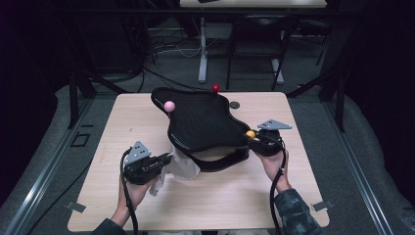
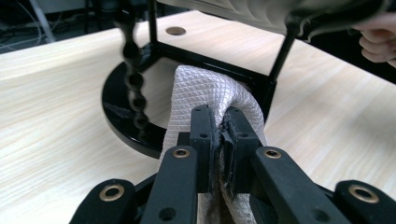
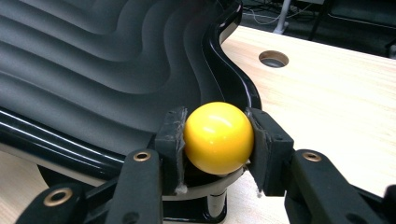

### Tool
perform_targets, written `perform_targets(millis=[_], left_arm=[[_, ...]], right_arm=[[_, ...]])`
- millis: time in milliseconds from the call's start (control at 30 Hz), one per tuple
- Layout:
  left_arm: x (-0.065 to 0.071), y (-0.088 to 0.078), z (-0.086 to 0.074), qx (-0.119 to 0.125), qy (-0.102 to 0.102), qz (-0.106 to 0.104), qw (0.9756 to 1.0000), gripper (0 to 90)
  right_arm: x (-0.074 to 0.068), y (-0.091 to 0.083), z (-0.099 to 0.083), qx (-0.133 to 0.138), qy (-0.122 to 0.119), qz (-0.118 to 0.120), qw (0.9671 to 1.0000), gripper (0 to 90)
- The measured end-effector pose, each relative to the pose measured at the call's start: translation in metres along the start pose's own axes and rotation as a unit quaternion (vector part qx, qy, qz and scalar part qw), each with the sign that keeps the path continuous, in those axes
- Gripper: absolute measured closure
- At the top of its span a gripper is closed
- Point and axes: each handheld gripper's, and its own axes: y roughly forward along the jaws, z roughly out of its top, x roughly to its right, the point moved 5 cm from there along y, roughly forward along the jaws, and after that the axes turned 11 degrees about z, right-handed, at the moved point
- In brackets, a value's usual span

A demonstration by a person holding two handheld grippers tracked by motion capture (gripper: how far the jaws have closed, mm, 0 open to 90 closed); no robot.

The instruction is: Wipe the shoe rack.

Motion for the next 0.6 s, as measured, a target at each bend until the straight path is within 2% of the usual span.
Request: perform_targets(millis=[167, 500, 600], left_arm=[[-0.003, 0.001, -0.002, -0.004, 0.0, 0.005, 1.0, 83.3], [-0.01, -0.002, -0.002, 0.003, -0.011, 0.02, 0.9997, 82.3], [-0.012, 0.0, -0.002, 0.002, -0.006, 0.021, 0.9998, 82.7]], right_arm=[[0.003, -0.001, 0.0, 0.0, -0.003, 0.009, 1.0, 59.8], [0.002, -0.001, -0.001, -0.002, -0.005, 0.004, 1.0, 59.9], [0.002, -0.001, -0.001, 0.001, -0.006, 0.005, 1.0, 59.8]])
